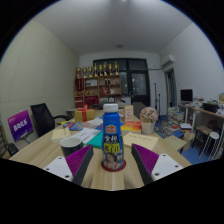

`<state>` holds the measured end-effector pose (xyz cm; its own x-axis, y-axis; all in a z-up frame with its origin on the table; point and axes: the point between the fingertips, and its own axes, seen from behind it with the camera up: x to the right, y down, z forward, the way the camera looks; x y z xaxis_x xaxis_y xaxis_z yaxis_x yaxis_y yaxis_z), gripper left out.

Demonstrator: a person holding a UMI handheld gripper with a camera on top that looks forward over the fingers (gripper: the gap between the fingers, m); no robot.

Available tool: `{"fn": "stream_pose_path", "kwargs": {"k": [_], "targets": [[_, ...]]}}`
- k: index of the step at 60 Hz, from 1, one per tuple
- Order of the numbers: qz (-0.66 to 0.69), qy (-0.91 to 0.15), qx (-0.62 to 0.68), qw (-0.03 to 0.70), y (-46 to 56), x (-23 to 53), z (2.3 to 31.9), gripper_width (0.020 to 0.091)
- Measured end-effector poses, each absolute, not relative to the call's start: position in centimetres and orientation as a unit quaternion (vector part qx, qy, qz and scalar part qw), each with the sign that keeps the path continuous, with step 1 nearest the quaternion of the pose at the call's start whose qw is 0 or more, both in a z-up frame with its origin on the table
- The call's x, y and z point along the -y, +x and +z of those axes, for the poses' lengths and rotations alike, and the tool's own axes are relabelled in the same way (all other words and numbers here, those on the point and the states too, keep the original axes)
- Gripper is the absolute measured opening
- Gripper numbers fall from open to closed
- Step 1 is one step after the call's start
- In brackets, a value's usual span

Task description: Pour water

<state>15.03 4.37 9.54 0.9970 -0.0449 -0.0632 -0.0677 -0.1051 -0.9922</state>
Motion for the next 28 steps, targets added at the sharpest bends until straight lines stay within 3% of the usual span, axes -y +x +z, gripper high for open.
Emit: {"fn": "stream_pose_path", "kwargs": {"k": [28], "targets": [[-0.025,-0.741,-0.033,0.67,15.3,10.1,11.2,0.0842]]}}
